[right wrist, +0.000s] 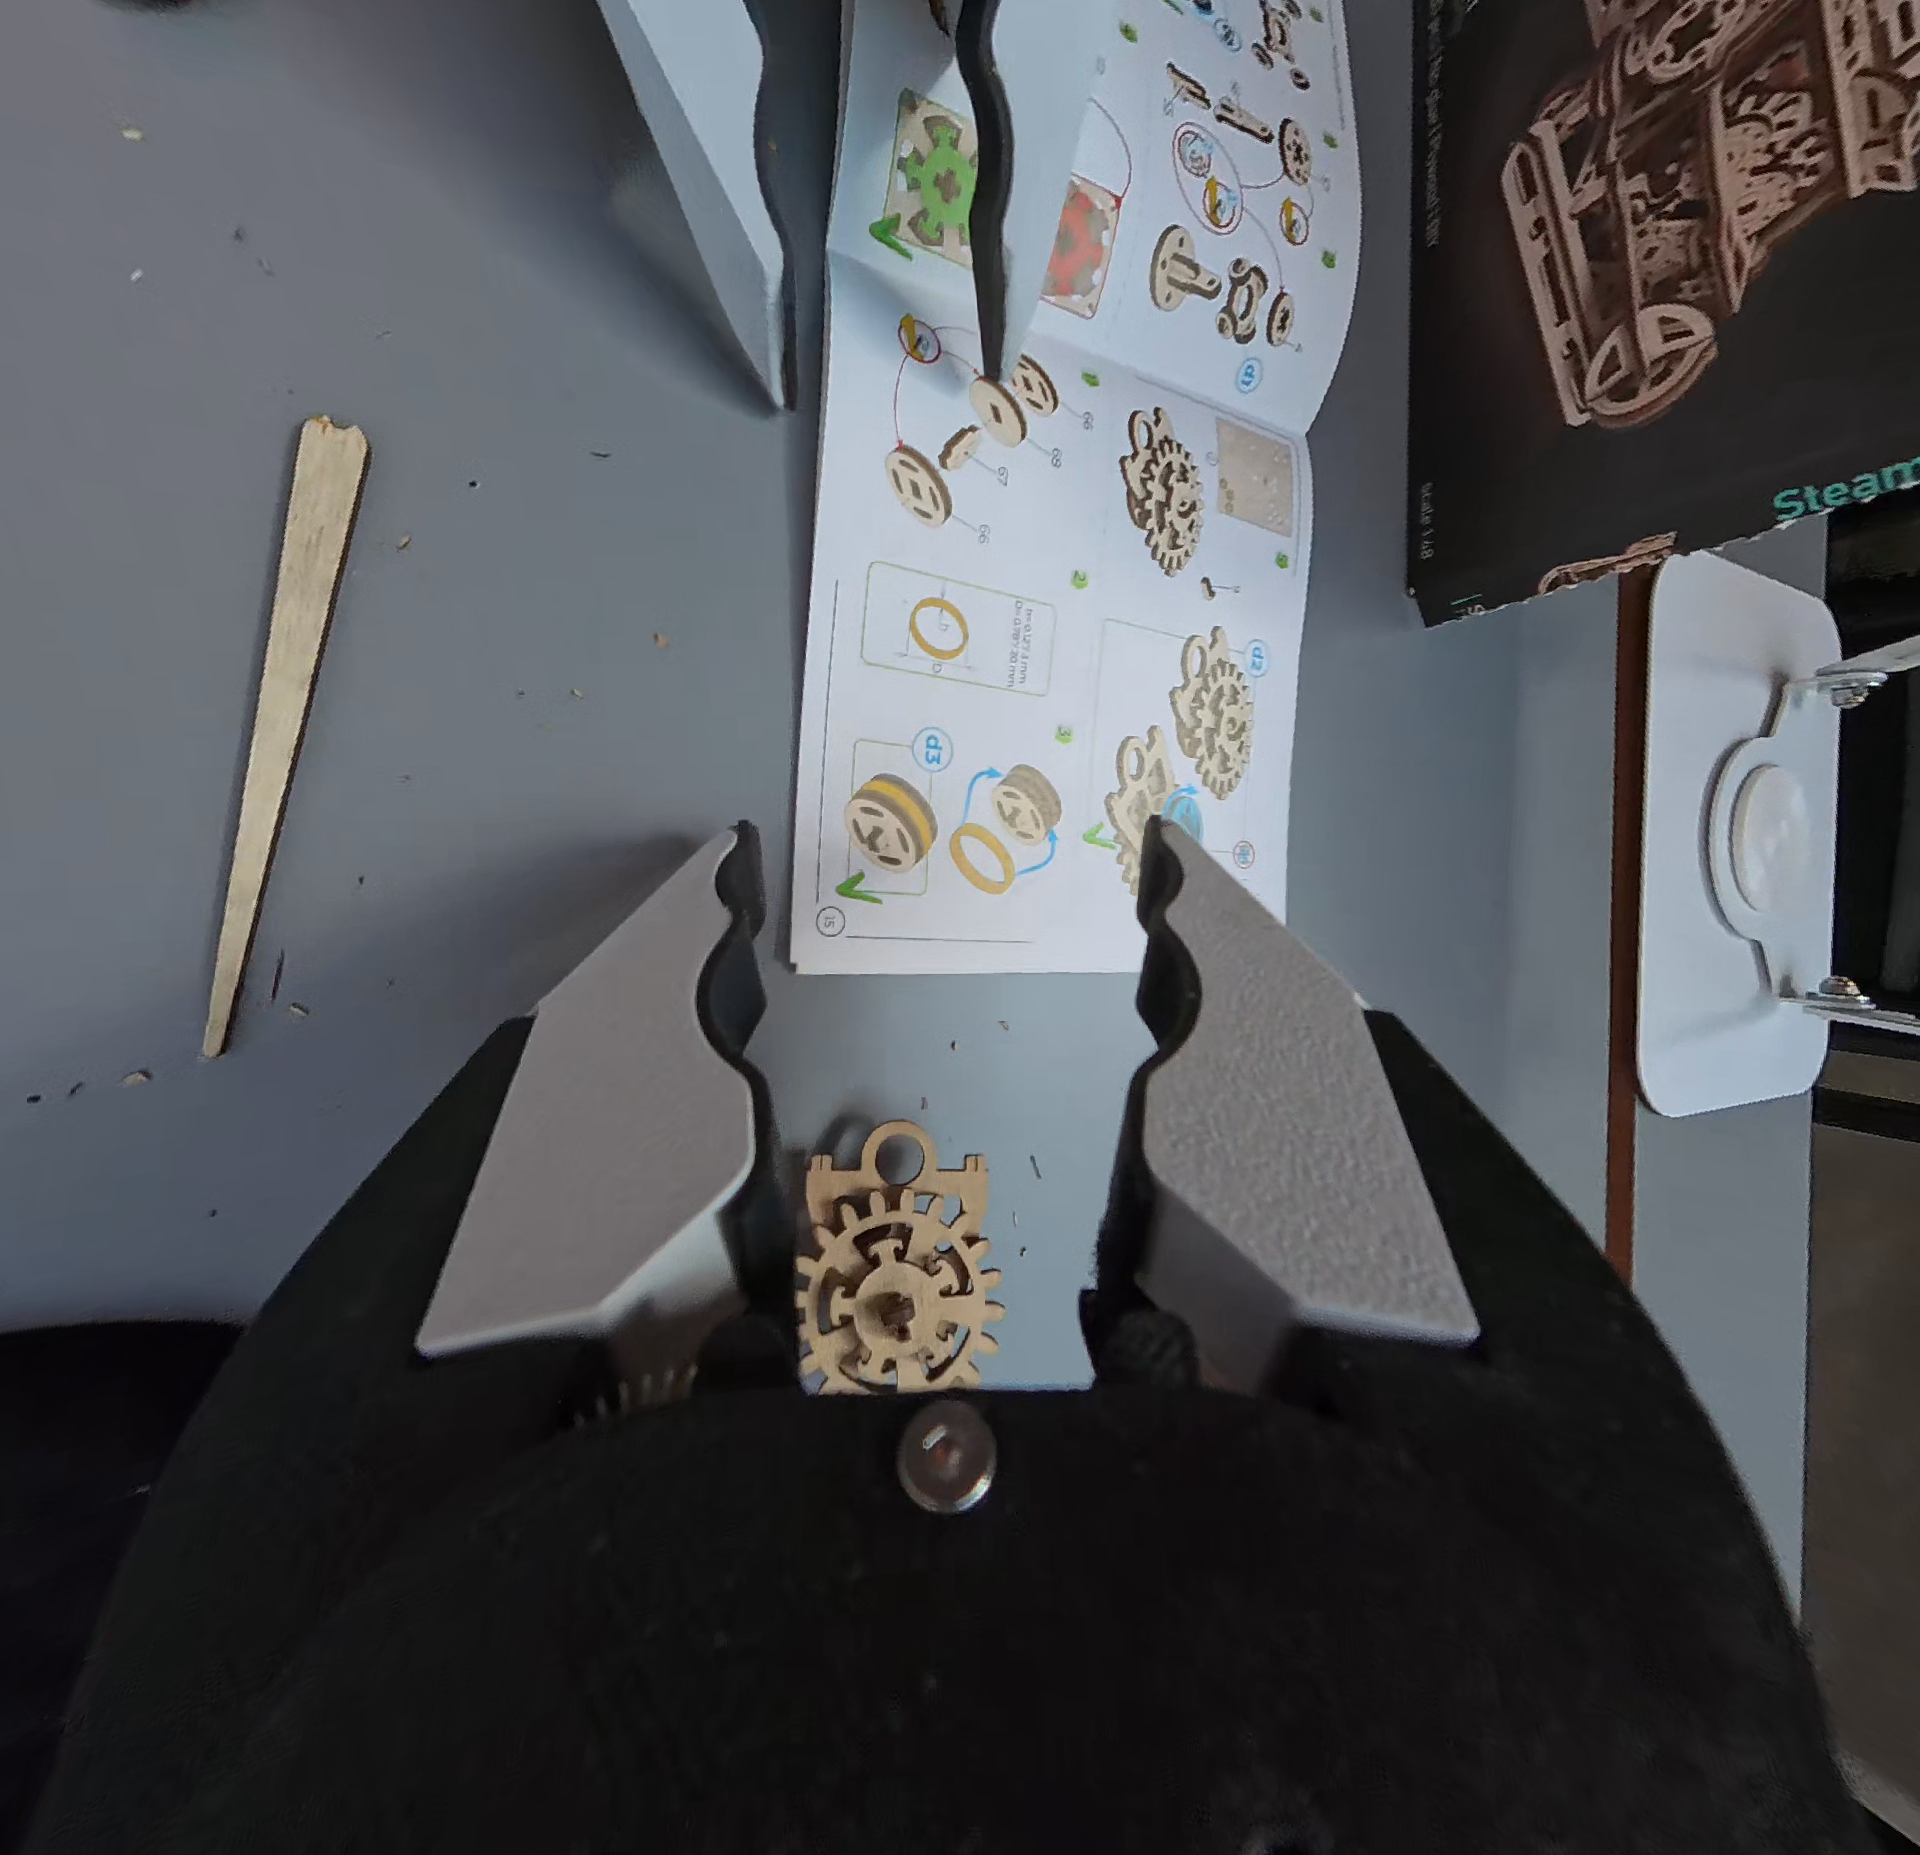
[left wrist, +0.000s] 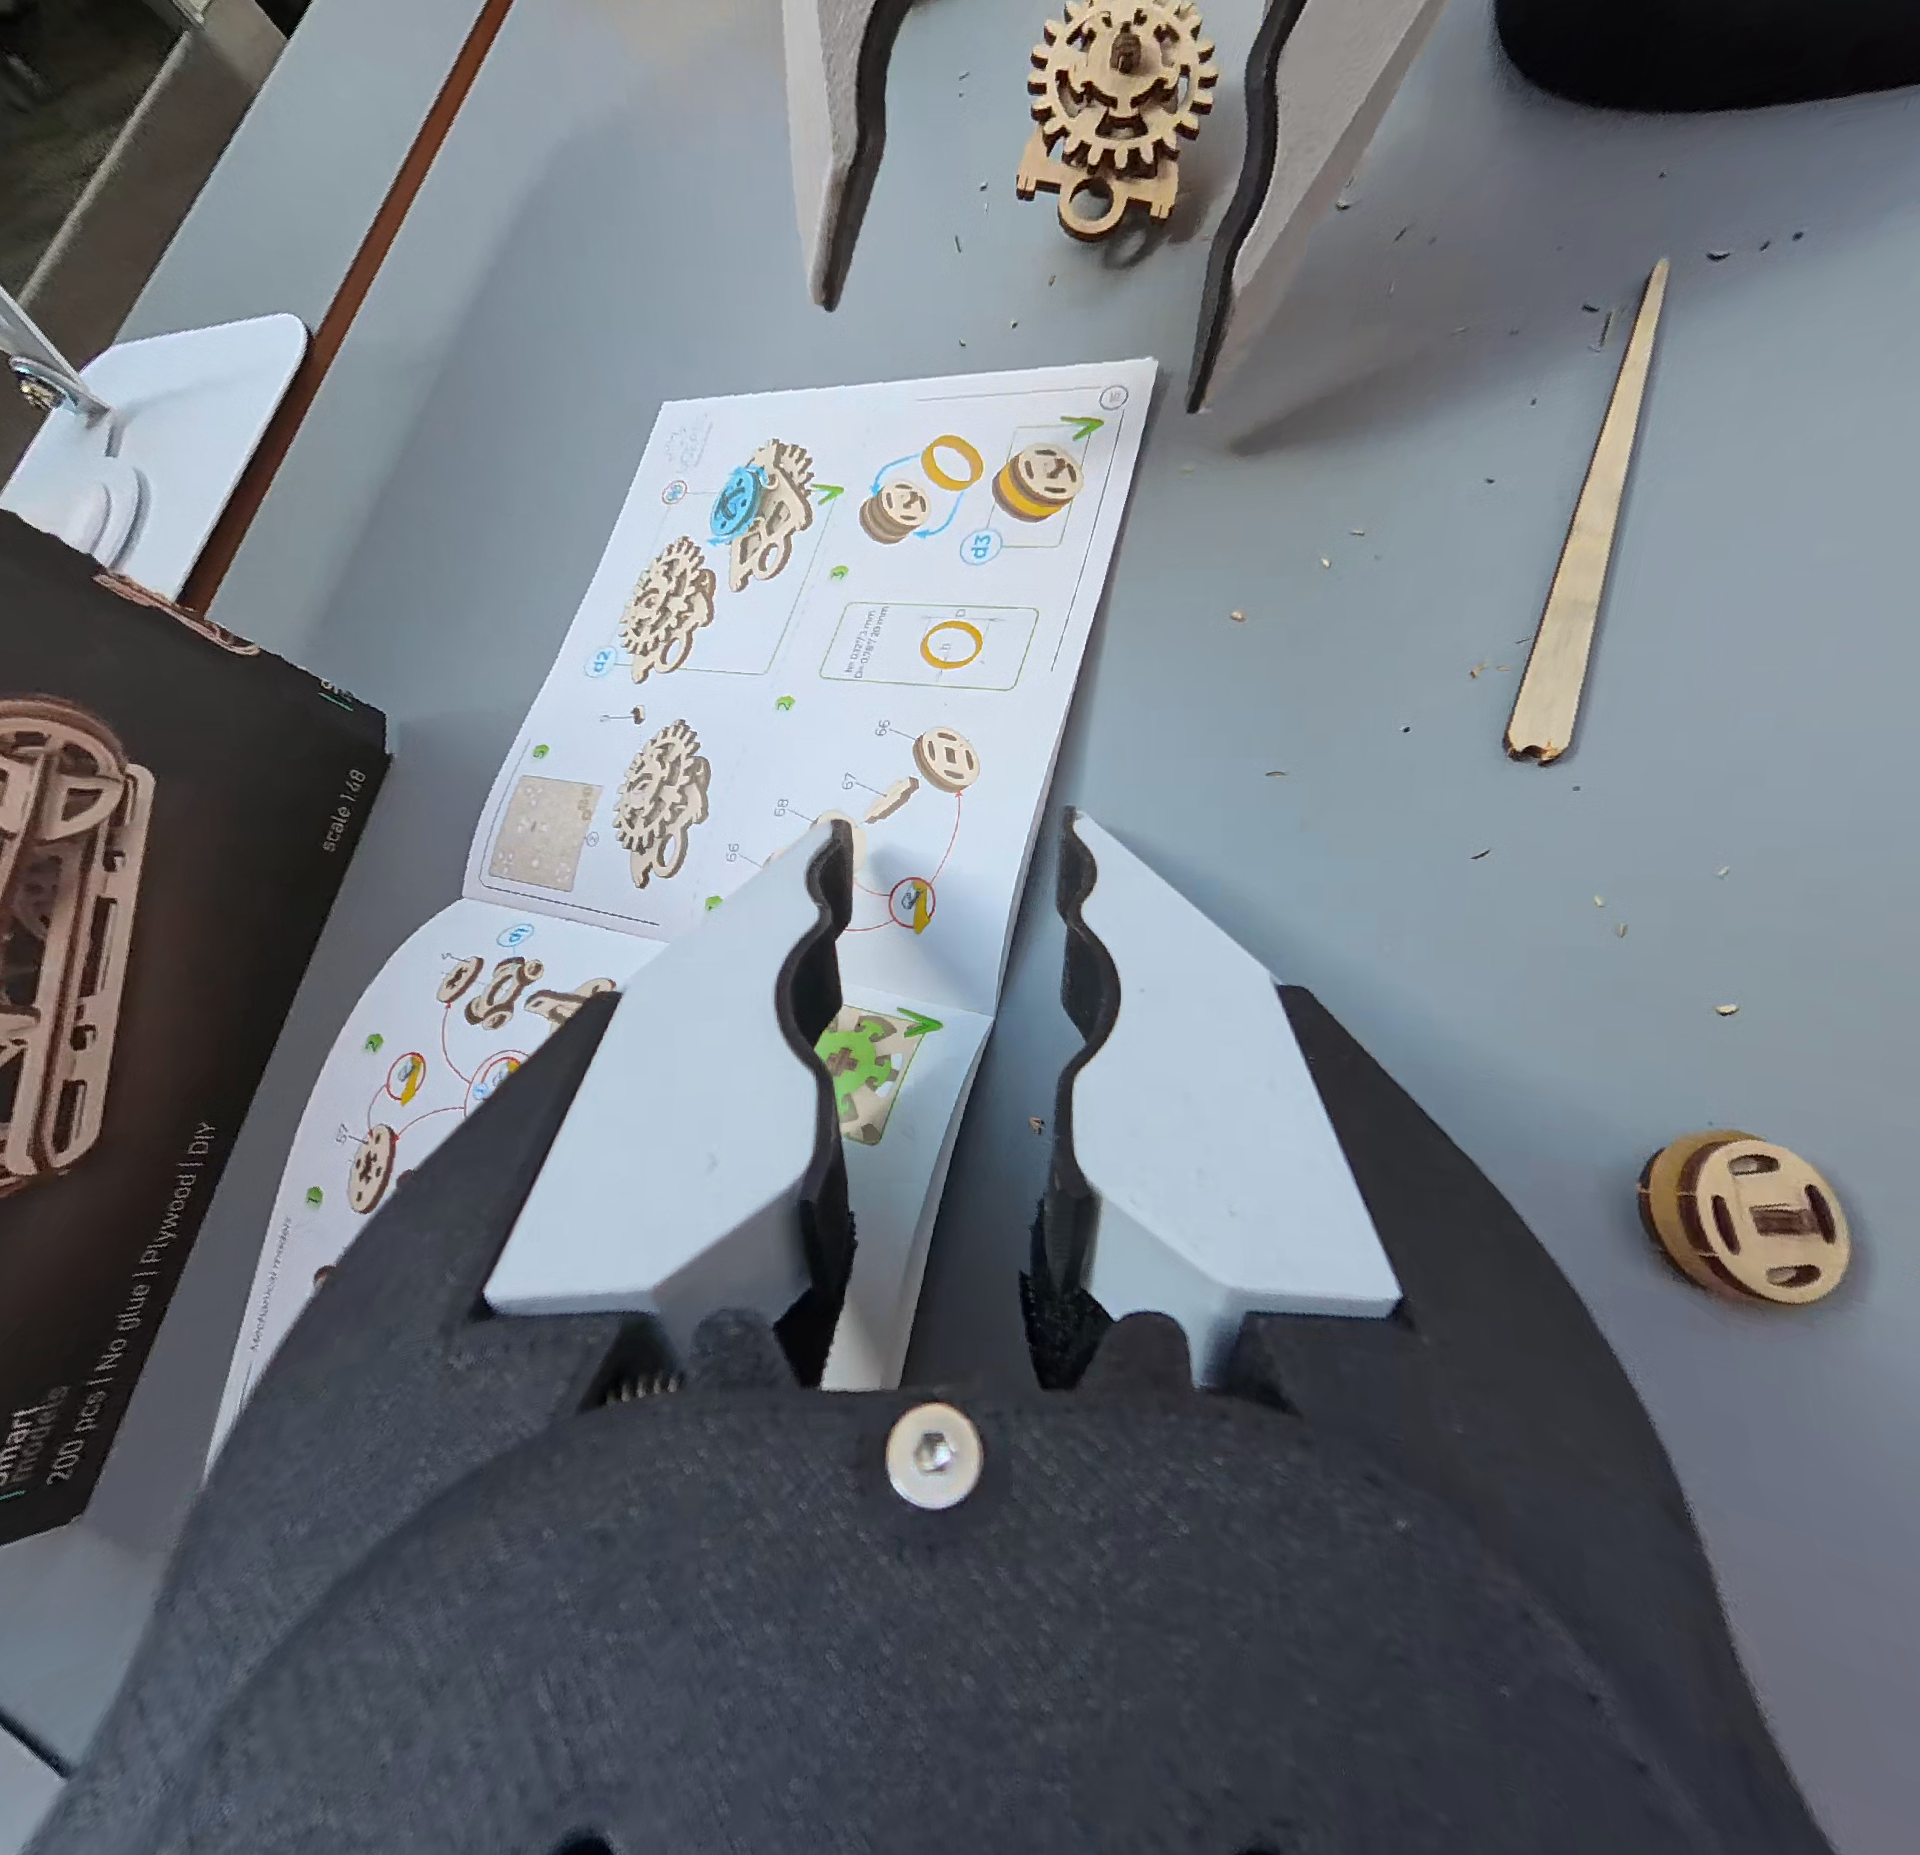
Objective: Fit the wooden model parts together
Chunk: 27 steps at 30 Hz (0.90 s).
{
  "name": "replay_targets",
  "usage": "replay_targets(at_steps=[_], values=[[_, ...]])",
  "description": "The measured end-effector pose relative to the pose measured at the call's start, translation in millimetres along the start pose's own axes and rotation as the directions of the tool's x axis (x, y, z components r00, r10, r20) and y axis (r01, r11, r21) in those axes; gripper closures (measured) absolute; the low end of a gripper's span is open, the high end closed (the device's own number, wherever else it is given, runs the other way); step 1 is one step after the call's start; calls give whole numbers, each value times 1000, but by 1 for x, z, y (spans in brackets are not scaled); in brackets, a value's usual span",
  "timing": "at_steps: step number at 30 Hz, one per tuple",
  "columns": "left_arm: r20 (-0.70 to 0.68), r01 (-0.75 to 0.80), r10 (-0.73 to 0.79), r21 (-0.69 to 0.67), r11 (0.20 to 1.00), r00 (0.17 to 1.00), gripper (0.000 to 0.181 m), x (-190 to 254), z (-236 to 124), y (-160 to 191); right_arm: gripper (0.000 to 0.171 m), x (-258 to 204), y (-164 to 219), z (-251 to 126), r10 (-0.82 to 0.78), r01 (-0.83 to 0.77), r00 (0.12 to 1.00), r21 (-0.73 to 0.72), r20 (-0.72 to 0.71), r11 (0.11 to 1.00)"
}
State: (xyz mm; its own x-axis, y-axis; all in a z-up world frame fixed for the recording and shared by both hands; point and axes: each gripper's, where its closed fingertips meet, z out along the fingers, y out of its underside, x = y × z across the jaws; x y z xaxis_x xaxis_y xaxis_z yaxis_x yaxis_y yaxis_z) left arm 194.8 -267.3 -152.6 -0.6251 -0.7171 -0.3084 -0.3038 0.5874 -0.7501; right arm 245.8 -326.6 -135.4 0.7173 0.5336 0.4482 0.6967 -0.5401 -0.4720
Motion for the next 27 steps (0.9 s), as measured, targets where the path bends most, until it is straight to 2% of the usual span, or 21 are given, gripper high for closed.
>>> replay_targets(at_steps=[10, 21, 27], values=[[-10, 39, -39, 43, 998, 999, 165, -3, -2, -4, 105, -11, 11, 3, 4, -4, 1000, -11, -9, 1000], [-8, 51, -51, 45, 998, 999, 165, -4, -4, -2, 109, -1, -4, 6, 18, -15, 996, 43, -82, 999], [-4, 53, -53, 47, 997, 999, 165, -6, -4, -2, 112, 5, -6, 9, -29, 38, 988, 61, -153, 997]])
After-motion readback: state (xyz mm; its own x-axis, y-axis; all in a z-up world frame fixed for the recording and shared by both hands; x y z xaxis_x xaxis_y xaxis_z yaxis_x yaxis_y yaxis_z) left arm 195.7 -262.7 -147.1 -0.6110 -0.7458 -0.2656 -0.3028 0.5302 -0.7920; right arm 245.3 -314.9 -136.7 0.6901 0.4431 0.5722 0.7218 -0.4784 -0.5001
